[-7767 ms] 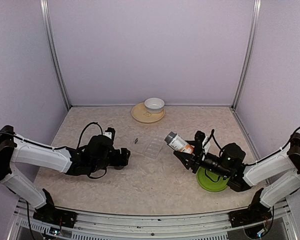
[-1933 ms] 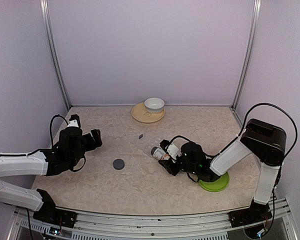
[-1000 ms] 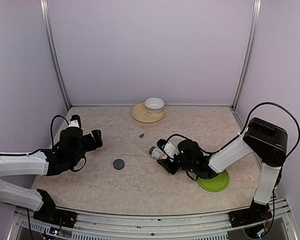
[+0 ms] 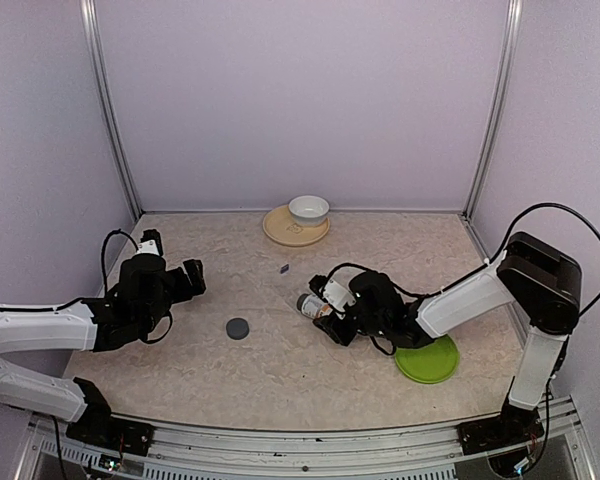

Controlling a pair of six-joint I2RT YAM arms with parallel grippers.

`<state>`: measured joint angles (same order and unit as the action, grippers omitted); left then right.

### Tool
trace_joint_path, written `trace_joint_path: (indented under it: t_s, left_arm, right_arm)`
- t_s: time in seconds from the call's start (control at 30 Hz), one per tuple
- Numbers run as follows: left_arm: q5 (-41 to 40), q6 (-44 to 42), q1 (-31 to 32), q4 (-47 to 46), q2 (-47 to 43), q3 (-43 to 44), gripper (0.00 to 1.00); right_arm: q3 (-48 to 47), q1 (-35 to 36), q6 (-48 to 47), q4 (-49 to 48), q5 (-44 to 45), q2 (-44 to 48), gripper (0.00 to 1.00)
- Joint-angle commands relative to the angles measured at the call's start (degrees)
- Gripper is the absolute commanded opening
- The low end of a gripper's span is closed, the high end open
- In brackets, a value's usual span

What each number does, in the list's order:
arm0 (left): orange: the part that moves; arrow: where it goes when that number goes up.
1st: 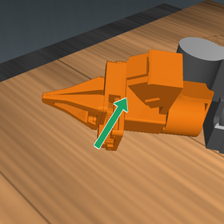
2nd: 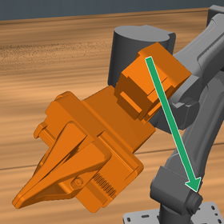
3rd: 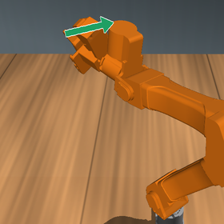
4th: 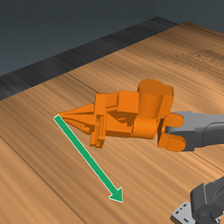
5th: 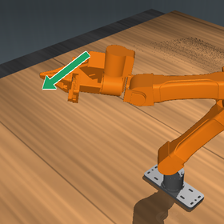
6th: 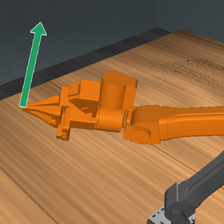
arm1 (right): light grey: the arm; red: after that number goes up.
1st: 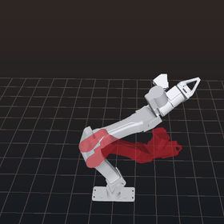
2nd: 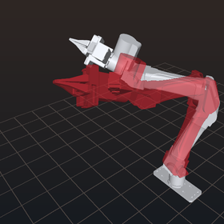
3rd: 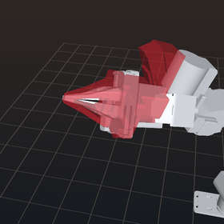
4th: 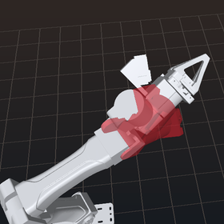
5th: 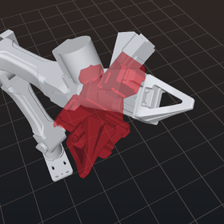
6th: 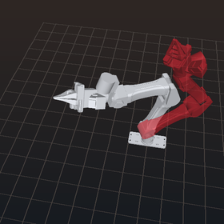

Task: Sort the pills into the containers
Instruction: Pour the pill into the compartment of the pill container.

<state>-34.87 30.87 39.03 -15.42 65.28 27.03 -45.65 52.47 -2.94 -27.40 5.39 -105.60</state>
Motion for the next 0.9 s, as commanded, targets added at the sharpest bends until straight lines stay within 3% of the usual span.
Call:
trace_joint_path:
  t_s: [0.0,0.87]
  left_arm:
    - [0.3,0.3,-0.3,-0.8,0.0,-0.3,0.99]
    - [0.5,0.5,-0.3,-0.8,-0.1,-0.2,0.99]
  right_arm:
    - [-1.3,0.6,-0.1,5.3,-1.2,1.4,0.05]
    - [-5.8,0.2,-0.2,15.4,-1.3,1.7,0.06]
